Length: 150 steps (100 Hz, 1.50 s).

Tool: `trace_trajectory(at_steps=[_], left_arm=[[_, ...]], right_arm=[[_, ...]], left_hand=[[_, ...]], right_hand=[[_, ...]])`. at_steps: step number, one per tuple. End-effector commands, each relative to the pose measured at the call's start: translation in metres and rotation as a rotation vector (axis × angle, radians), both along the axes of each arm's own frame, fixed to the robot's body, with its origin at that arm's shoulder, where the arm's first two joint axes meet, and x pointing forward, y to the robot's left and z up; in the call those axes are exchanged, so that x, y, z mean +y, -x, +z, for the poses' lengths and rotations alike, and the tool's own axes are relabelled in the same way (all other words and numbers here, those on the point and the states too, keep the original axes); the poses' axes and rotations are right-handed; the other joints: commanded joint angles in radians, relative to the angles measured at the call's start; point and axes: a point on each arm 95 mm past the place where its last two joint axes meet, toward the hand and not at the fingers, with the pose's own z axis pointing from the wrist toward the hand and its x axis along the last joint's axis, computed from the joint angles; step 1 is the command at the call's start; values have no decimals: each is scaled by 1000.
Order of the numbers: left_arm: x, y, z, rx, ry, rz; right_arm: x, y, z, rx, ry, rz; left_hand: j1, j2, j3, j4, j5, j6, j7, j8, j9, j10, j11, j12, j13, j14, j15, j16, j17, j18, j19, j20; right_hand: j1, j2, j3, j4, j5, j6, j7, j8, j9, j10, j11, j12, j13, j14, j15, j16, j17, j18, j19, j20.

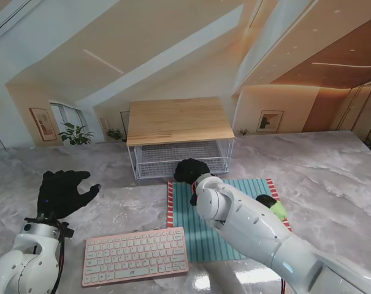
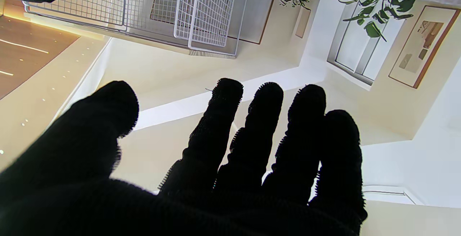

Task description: Unroll the mouse pad and set up the keyboard and mouse from the tabletop organizer

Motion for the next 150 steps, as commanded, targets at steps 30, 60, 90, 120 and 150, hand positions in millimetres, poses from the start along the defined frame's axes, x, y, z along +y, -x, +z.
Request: trace_trajectory(at_steps=[30,60,90,120,150], left_arm=[[-3,0,-1,14,3,-17],[-2,0,0,12,1,-21],[-6,1,0,18,15,-30],[-19,5,-4,34,61,-58],[-40,10,-8,56,125,-123]], right_arm=[[0,-8,1,-5,36,-14],[1,-9,0,-4,35,-16],[-1,2,4,1,-19,0],[-20,40,20,-40,-137,39],[-50,98,37,-109,-245,104]], left_hand=[[-1,12,13,-15,11,22,-13,-6,-25,12,-6,-12,-19,25,1,-4,-23,-45,-12,-7],[-1,13,13,-15,10,22,-14,-7,-25,11,-7,-12,-19,22,1,-4,-23,-45,-12,-7],[-2,12,12,-15,11,22,-13,-7,-26,10,-7,-12,-19,23,1,-4,-23,-45,-12,-7],[-2,13,12,-15,12,22,-13,-6,-23,12,-7,-13,-18,24,1,-4,-23,-45,-12,-7],[-1,16,12,-16,9,20,-15,-7,-28,7,-10,-14,-24,18,-4,-6,-27,-48,-16,-9]], right_hand=[[12,37,-8,19,-47,-9,34,14,-72,-5,-11,19,-50,-24,2,16,-9,-28,-2,-18],[13,38,-9,19,-59,-10,49,11,-80,-8,-6,21,-57,-27,4,18,-12,-31,-3,-18],[4,37,-14,18,-54,-16,61,4,-63,-1,-5,19,-37,-16,11,20,9,-7,16,-10],[-5,36,-29,11,-40,-37,61,-22,-17,1,-36,4,6,-2,0,11,22,42,48,7],[-13,40,-48,20,-46,-39,44,-22,-14,0,-57,-3,-1,-8,-11,6,-7,39,38,6]])
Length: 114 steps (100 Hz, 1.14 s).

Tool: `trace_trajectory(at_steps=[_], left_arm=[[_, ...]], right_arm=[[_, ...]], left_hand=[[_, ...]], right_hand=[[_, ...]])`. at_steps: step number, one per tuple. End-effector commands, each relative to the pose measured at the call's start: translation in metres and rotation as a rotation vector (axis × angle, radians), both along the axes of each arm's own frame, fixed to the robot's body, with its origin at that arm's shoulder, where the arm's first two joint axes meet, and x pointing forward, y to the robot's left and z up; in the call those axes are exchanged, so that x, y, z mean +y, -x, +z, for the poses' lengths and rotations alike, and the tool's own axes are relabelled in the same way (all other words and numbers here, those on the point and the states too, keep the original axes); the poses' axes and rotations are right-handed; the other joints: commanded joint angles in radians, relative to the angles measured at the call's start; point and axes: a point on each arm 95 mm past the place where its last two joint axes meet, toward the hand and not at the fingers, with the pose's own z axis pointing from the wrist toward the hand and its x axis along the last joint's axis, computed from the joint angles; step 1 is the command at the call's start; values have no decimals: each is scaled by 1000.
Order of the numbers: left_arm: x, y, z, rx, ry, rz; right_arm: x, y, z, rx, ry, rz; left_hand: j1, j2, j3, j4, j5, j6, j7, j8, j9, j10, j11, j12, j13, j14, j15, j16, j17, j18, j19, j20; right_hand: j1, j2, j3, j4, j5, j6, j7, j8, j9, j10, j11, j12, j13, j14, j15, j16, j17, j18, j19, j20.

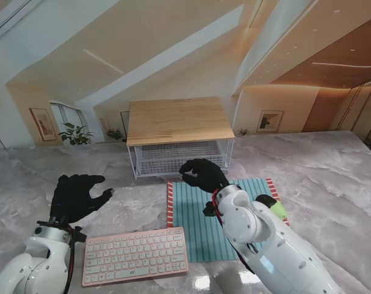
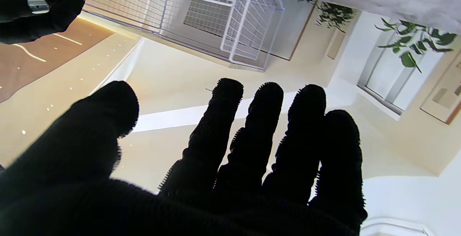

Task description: Unroll the mouse pad and set up the keyboard and mouse from the tabletop organizer

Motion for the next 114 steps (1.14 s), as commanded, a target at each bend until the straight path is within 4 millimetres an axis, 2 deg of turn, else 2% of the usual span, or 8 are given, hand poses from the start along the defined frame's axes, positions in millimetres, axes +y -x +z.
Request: trace_trajectory(at_steps=[1,27,33,46,56,76,114], left_arm=[[-13,3,-4,21,25,-40],[-40,7,-22,59,85,-115],[-46,7,-28,73,98,-131],[-55,8,-38,103,132,-162],[-60,8,-45,126,156,-185],[-64,7,-50,149,176,-202],[-70,9,-57,160,198,-200]], right_arm=[[-7,22,-15,18,14,25],[-30,78,-27,-15,-17,33],[-33,87,-31,-16,-11,39],[-40,101,-37,-28,5,31],[-44,107,-40,-35,10,22],[-48,111,-44,-37,11,-3],[-52,112,-53,-24,19,-35]], left_hand=[[-1,17,12,-16,8,19,-15,-7,-29,5,-9,-14,-24,16,-4,-7,-27,-49,-17,-9],[1,18,13,-16,-12,9,-28,-12,-65,-10,-20,-17,-60,-11,-30,-17,-57,-88,-54,-30],[3,17,14,-17,-19,8,-32,-14,-76,-14,-23,-19,-70,-18,-38,-20,-67,-98,-64,-36],[5,18,16,-18,-40,5,-45,-19,-108,-22,-34,-23,-102,-35,-60,-29,-92,-121,-90,-53],[9,19,20,-21,-58,2,-61,-25,-139,-33,-46,-29,-133,-53,-87,-42,-121,-143,-130,-81],[9,19,26,-25,-76,-3,-76,-32,-165,-43,-55,-33,-165,-67,-106,-51,-148,-166,-157,-101],[9,20,34,-28,-77,-2,-79,-33,-170,-45,-53,-34,-174,-70,-109,-53,-154,-176,-160,-113]], right_hand=[[-12,30,-19,21,-6,-15,-7,-7,6,-7,-16,-17,8,-13,-11,-3,-19,3,11,5],[-36,12,-57,23,-58,-57,-48,-2,-44,-40,-50,-29,-71,-47,-49,-16,-110,-19,-41,-16],[-42,7,-66,24,-73,-73,-50,4,-56,-48,-57,-31,-93,-54,-56,-18,-130,-23,-51,-19],[-63,-9,-83,25,-101,-92,-53,13,-80,-41,-70,-36,-128,-52,-69,-22,-163,-24,-68,-21],[-74,-18,-93,27,-114,-98,-53,18,-88,-34,-76,-38,-140,-48,-73,-24,-173,-26,-76,-20],[-80,-21,-103,31,-127,-102,-51,26,-95,-31,-81,-40,-148,-47,-74,-25,-180,-27,-85,-15],[-80,-19,-107,35,-129,-101,-46,33,-100,-33,-76,-38,-153,-56,-70,-24,-186,-33,-92,-6]])
